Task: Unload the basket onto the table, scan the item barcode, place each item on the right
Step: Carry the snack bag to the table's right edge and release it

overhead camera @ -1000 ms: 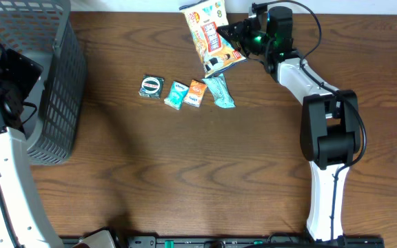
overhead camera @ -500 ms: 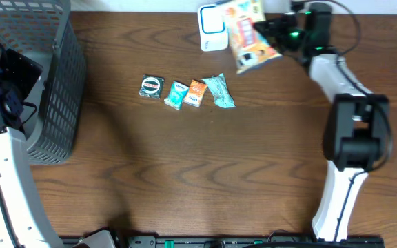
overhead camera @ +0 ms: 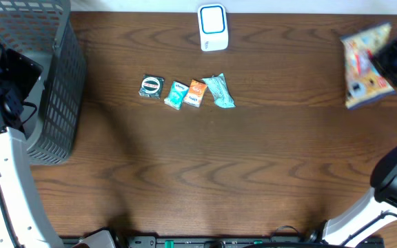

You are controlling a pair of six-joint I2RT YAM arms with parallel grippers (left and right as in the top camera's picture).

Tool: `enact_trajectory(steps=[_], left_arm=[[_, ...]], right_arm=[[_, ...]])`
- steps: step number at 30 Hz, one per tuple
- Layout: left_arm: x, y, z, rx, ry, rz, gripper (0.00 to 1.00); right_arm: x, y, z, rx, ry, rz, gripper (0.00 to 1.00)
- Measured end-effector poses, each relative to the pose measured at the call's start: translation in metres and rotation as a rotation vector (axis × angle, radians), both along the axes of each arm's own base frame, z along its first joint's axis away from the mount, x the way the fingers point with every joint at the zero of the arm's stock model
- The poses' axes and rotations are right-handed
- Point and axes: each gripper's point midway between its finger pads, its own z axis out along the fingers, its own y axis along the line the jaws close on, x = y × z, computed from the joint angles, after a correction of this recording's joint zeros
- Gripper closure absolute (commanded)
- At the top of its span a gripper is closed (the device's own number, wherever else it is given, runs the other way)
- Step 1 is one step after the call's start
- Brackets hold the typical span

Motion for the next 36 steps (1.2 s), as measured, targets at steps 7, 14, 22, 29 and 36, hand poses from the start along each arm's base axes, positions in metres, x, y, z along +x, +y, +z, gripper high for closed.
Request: enact_trajectory(steps=[7, 14, 22, 29, 36], left_arm=[[0.000, 0.000, 0.000, 0.000, 0.000, 0.000, 0.02], [0.000, 0.000, 0.000, 0.000, 0.000, 0.000, 0.02], [0.000, 0.000, 0.000, 0.000, 0.000, 0.000, 0.02], [0.000, 0.000, 0.000, 0.000, 0.000, 0.000, 0.02], [0.000, 0.000, 0.000, 0.000, 0.000, 0.000, 0.03]], right_arm=[[-0.041, -0.069, -0.011, -0.107, 0.073, -0.078, 0.27], [-0.039, -0.045, -0.011, -0.042, 0.050, 0.028, 0.29], [-0.013, 0.062, -0.003, 0.131, -0.005, 0.305, 0.12], [0.000, 0.190, -0.004, 0.115, 0.012, 0.630, 0.20], [0.003, 0.300, -0.019, -0.089, 0.028, 0.854, 0.33]])
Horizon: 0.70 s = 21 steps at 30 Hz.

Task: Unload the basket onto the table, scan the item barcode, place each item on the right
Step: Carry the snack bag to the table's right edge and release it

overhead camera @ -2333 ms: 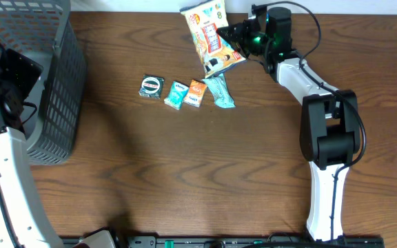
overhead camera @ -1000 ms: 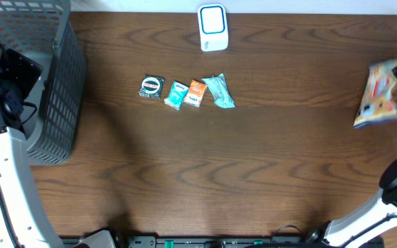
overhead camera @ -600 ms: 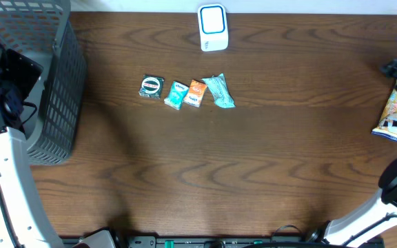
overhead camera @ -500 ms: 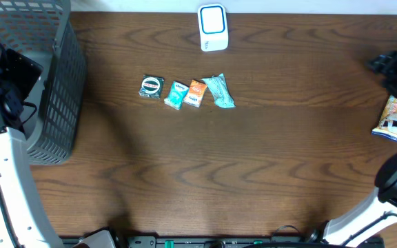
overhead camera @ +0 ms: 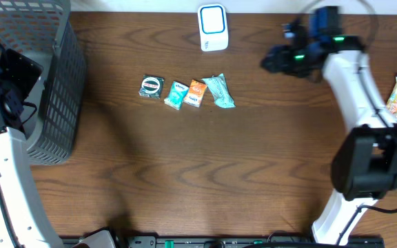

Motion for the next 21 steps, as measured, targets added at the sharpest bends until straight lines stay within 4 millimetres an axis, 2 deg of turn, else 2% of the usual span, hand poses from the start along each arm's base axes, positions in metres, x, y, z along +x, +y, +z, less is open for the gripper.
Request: enact_trajectory(steps=[1, 4, 6, 8, 9, 11, 14, 16, 21], left_arm=[[0.000, 0.000, 0.000, 0.000, 0.000, 0.000, 0.02], [0.000, 0.000, 0.000, 0.000, 0.000, 0.000, 0.02], [0.000, 0.000, 0.000, 0.000, 0.000, 0.000, 0.02], [0.000, 0.000, 0.000, 0.000, 0.000, 0.000, 0.03], [0.000, 0.000, 0.000, 0.000, 0.000, 0.000, 0.02], [0.000, 0.000, 0.000, 0.000, 0.000, 0.000, 0.02], [0.000, 0.000, 0.000, 0.000, 0.000, 0.000, 0.02], [0.000, 0.000, 0.000, 0.000, 0.000, 0.000, 0.02], [0.000, 0.000, 0.000, 0.000, 0.000, 0.000, 0.02]], right_arm=[[-0.001, 0.017, -0.003, -0.038, -0.015, 0.028, 0.31], [0.000, 0.050, -0.006, -0.121, -0.065, 0.069, 0.19], [-0.004, 0.078, -0.010, -0.196, -0.102, 0.106, 0.19], [-0.005, 0.093, -0.017, -0.273, -0.126, 0.117, 0.28], [-0.007, 0.098, -0.022, -0.308, -0.130, 0.120, 0.42], [-0.013, 0.111, -0.043, -0.404, -0.124, 0.128, 0.64], [-0.016, 0.115, -0.063, -0.471, -0.107, 0.105, 0.86], [-0.015, 0.112, -0.072, -0.486, -0.094, 0.079, 0.93], [-0.009, 0.110, -0.073, -0.448, -0.095, 0.052, 0.93]])
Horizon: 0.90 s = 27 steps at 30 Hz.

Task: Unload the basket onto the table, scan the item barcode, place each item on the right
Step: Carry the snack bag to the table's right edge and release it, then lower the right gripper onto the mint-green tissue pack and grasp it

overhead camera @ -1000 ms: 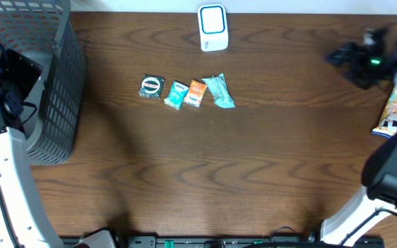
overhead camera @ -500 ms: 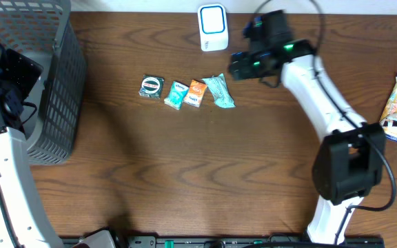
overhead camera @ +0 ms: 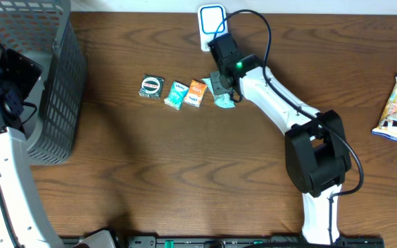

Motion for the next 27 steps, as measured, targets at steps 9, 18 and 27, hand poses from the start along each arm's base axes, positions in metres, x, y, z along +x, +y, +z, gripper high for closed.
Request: enact_trajectory(steps=[9, 18, 27], left_arm=[[0.000, 0.000, 0.000, 0.000, 0.000, 0.000, 0.02], [0.000, 0.000, 0.000, 0.000, 0.000, 0.000, 0.02], [0.000, 0.000, 0.000, 0.000, 0.000, 0.000, 0.02]], right_arm=[[-0.001, 0.016, -0.009, 0.082, 0.032, 0.026, 0.99], [-0.042, 0.005, -0.042, 0.030, 0.244, 0.033, 0.99], [-0.096, -0.023, -0.030, -0.068, 0.436, 0.018, 0.98]])
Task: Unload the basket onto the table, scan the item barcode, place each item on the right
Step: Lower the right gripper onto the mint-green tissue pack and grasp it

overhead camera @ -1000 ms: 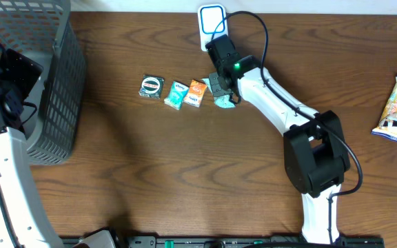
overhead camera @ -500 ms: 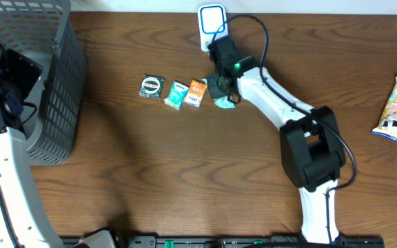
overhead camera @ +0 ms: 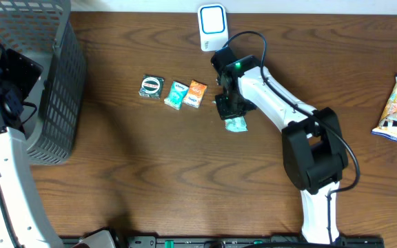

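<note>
The white barcode scanner (overhead camera: 212, 27) stands at the back middle of the table. My right gripper (overhead camera: 228, 109) hangs in front of it, to the right of the packet row. It is shut on a pale teal packet (overhead camera: 237, 125), whose lower end sticks out below the fingers. Three small packets stay in the row: black (overhead camera: 151, 87), blue-green (overhead camera: 178, 94) and orange (overhead camera: 196, 92). My left arm (overhead camera: 5, 89) is folded at the left edge, and its fingers cannot be made out.
A grey mesh basket (overhead camera: 54, 83) fills the back left corner. A colourful snack bag lies at the right edge of the wooden table (overhead camera: 185, 179).
My right gripper was over the pale teal packet at the row's right end. Now it is lower right of that spot, with the packet taken out of the row. The left arm is still.
First my right gripper held the colourful snack bag at the far right. Then the bag lay at the right edge and the gripper was right of the scanner. Then it stood over the teal packet, which it now holds away from the row.
</note>
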You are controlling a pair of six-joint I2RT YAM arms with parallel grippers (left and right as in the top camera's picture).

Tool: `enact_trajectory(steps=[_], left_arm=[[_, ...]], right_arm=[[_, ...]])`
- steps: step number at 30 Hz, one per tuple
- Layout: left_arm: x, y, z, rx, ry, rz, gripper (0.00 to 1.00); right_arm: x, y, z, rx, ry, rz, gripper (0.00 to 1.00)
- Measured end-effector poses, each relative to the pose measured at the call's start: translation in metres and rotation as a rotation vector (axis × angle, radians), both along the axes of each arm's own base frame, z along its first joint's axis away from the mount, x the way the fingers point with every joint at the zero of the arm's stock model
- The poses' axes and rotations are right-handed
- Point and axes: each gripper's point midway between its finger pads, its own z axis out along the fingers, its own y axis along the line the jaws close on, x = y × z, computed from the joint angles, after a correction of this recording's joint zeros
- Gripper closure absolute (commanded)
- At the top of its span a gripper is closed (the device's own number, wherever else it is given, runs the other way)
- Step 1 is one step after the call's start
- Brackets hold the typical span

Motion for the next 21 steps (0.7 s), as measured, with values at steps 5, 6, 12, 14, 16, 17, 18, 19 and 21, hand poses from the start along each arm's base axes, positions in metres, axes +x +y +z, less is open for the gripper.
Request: enact_trajectory(steps=[5, 6, 12, 14, 16, 17, 18, 19, 21], left_arm=[[0.000, 0.000, 0.000, 0.000, 0.000, 0.000, 0.02], [0.000, 0.000, 0.000, 0.000, 0.000, 0.000, 0.02], [0.000, 0.000, 0.000, 0.000, 0.000, 0.000, 0.02], [0.000, 0.000, 0.000, 0.000, 0.000, 0.000, 0.02], [0.000, 0.000, 0.000, 0.000, 0.000, 0.000, 0.02], [0.000, 0.000, 0.000, 0.000, 0.000, 0.000, 0.02], [0.000, 0.000, 0.000, 0.000, 0.000, 0.000, 0.02], [0.000, 0.000, 0.000, 0.000, 0.000, 0.000, 0.02], [0.000, 0.000, 0.000, 0.000, 0.000, 0.000, 0.02]], right_arm=[[-0.008, -0.005, 0.023, 0.000, -0.009, -0.001, 0.90], [-0.010, -0.007, 0.027, -0.005, -0.004, -0.001, 0.93], [-0.024, -0.014, 0.025, -0.030, 0.042, -0.004, 0.92], [-0.021, -0.012, 0.017, -0.020, 0.023, -0.003, 0.90], [-0.020, -0.010, 0.007, -0.013, 0.010, -0.001, 0.92], [-0.021, -0.010, 0.001, -0.011, 0.009, 0.001, 0.93], [-0.022, -0.009, -0.004, -0.007, 0.006, 0.001, 0.94], [-0.022, -0.008, -0.009, 0.004, 0.004, 0.002, 0.95], [-0.025, -0.002, -0.017, 0.033, 0.007, 0.011, 0.99]])
